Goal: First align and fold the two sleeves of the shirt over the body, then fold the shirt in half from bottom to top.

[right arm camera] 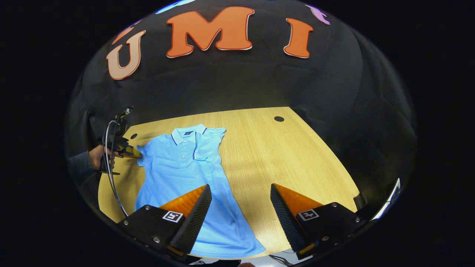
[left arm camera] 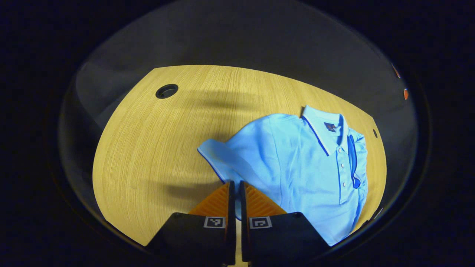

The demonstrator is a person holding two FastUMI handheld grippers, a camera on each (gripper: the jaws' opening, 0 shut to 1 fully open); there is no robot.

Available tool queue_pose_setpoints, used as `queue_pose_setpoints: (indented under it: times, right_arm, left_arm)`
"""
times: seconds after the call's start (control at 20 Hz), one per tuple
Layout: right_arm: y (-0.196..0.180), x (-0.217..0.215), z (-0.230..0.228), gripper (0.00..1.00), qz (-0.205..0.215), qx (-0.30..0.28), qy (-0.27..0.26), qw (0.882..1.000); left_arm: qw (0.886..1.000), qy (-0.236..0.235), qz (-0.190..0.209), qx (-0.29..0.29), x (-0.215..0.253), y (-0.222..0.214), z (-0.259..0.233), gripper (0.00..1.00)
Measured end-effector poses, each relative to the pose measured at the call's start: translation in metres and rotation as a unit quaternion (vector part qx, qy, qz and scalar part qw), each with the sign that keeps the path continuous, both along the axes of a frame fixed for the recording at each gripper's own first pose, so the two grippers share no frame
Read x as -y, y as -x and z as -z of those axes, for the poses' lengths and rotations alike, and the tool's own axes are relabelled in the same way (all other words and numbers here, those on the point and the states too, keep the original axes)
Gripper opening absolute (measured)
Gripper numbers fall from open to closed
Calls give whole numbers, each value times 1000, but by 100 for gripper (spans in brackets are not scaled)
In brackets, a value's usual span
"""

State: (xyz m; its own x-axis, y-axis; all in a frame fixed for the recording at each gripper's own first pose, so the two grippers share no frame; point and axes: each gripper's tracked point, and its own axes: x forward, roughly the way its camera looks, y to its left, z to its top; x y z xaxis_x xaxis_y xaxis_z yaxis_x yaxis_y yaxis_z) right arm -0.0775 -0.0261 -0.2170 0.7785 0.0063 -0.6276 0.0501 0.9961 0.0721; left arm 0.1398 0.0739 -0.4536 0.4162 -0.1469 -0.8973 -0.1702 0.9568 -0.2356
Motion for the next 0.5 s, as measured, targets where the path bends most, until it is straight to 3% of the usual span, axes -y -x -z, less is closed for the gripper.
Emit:
queue_pose_setpoints:
  times: [0.5]
  right_arm:
    - [29,18,12,96,37,-9,-18,999]
  left_arm:
    - [987,-22,115,110,72,-43,-81,10]
